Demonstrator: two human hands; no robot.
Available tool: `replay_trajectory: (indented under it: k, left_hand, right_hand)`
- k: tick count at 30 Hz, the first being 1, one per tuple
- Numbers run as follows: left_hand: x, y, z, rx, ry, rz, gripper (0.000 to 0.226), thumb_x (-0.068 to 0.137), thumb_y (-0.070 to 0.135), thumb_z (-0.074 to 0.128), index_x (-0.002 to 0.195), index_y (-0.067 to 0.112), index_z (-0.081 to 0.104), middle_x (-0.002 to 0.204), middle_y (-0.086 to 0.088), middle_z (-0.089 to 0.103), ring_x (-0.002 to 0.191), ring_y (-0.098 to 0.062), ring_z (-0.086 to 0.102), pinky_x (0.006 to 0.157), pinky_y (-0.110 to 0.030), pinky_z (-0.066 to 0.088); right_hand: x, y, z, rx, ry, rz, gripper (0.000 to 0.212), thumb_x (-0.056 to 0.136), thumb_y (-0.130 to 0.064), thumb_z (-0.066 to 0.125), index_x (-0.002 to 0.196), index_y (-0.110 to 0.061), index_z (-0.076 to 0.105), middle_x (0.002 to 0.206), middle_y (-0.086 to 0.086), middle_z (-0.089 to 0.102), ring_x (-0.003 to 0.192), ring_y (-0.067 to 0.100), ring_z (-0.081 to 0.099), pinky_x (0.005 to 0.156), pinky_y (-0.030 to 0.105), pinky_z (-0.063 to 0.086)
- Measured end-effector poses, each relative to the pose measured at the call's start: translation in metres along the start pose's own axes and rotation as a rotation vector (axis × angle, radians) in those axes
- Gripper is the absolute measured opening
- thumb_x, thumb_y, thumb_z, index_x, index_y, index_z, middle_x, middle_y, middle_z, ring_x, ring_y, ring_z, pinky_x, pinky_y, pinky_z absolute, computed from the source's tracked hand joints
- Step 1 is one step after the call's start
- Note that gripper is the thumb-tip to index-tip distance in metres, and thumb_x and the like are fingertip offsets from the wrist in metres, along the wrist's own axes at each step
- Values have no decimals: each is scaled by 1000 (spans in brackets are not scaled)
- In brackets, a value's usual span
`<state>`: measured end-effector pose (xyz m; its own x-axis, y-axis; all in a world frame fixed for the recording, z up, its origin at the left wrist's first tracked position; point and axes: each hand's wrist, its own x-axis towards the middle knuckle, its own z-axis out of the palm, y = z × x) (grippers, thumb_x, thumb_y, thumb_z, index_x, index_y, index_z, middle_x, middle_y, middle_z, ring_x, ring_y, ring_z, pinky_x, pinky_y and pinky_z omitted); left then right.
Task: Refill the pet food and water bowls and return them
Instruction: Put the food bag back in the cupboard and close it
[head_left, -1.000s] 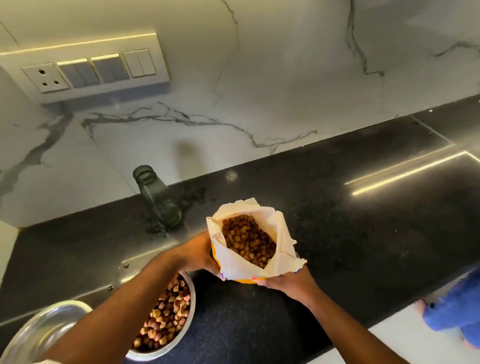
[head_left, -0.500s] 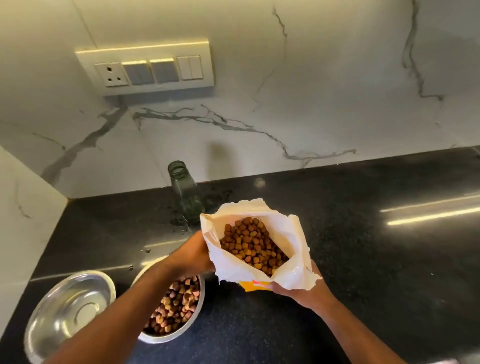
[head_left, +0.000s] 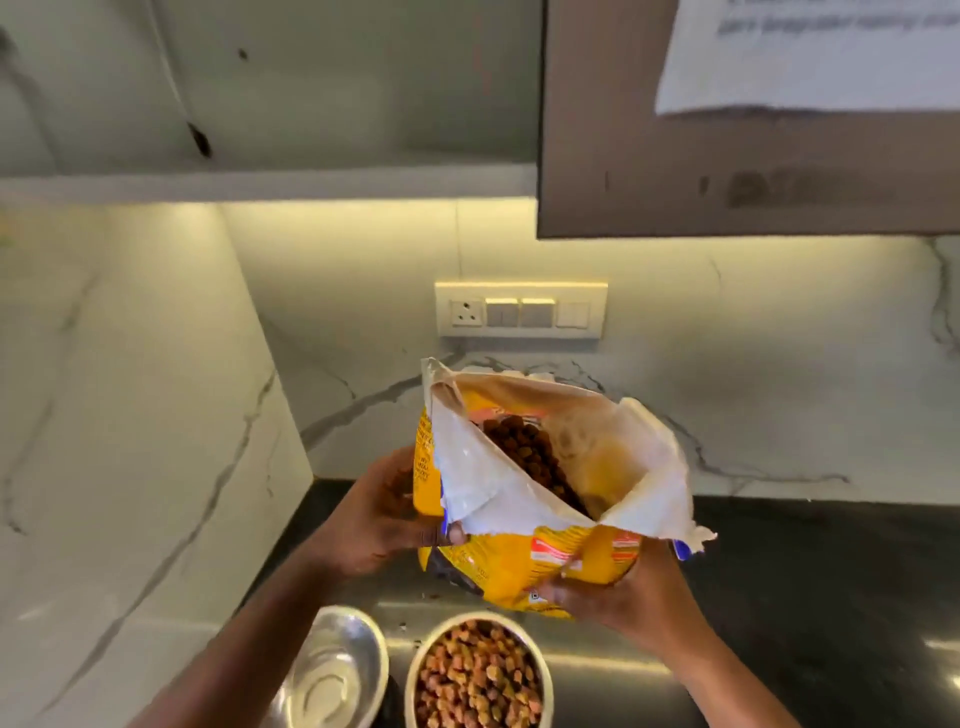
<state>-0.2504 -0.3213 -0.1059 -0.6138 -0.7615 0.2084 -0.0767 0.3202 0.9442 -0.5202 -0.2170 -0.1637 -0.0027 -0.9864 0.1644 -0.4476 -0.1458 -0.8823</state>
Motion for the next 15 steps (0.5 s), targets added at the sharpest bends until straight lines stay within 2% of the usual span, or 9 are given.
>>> replay_trajectory:
  k: [2,3,4,6,8,11,13,15]
  left_hand:
    - [-7,13,-22,-20,41,45,57,72,-12,75,114,26,73,113,-2,76,105,-16,71,87,-30,56]
    - [-11,17,-33,-29,62,73,55,72,-10,76,115,24,72,116,-5,75,108,-19,70,89,-32,56]
    - [-13,23,-43,-42,89,101,53,73,-8,77,117,22,71,119,-8,74,110,-22,70,90,-34,56]
    - [-17,34,-61,-81,130,143,52,73,2,80,121,18,69,122,-15,72,114,-31,69,90,-37,57]
    - [-19,47,-77,-104,148,193,51,73,7,79,122,16,69,120,-18,72,111,-34,70,87,-39,59]
    - [-19,71,-97,-94,196,272,48,77,-1,69,114,29,74,113,-11,76,103,-27,74,81,-34,60]
    - [-19,90,-110,-89,214,319,53,79,-3,62,116,33,74,119,-9,74,110,-27,71,87,-34,59]
    - [-16,109,-121,-64,225,382,50,81,2,65,118,36,72,124,-7,73,114,-26,70,90,-32,58]
  right_hand:
    - [15,-20,9,-10,34,-97,44,70,-23,96,111,-27,80,107,-10,80,107,12,75,92,30,59]
    - [21,-33,12,-22,31,-149,47,71,-26,97,114,-24,79,110,-7,80,108,15,75,93,37,60]
    - [27,-47,13,-27,42,-185,50,71,-33,97,117,-27,77,112,-7,79,110,15,74,94,40,60]
    - [39,-78,17,8,51,-204,54,71,-46,93,120,-41,73,114,-11,78,111,12,73,96,35,59]
    - [47,-106,21,-9,64,-259,56,70,-48,91,122,-43,70,115,-15,78,110,9,73,95,32,59]
    - [60,-141,24,8,95,-312,64,69,-53,90,126,-35,68,117,-13,77,110,11,74,95,43,60]
    - [65,-165,24,15,111,-352,62,68,-56,90,125,-42,68,117,-14,77,109,12,74,95,47,60]
    - [71,-187,21,17,134,-399,64,65,-62,89,123,-48,67,116,-16,77,109,10,74,97,48,59]
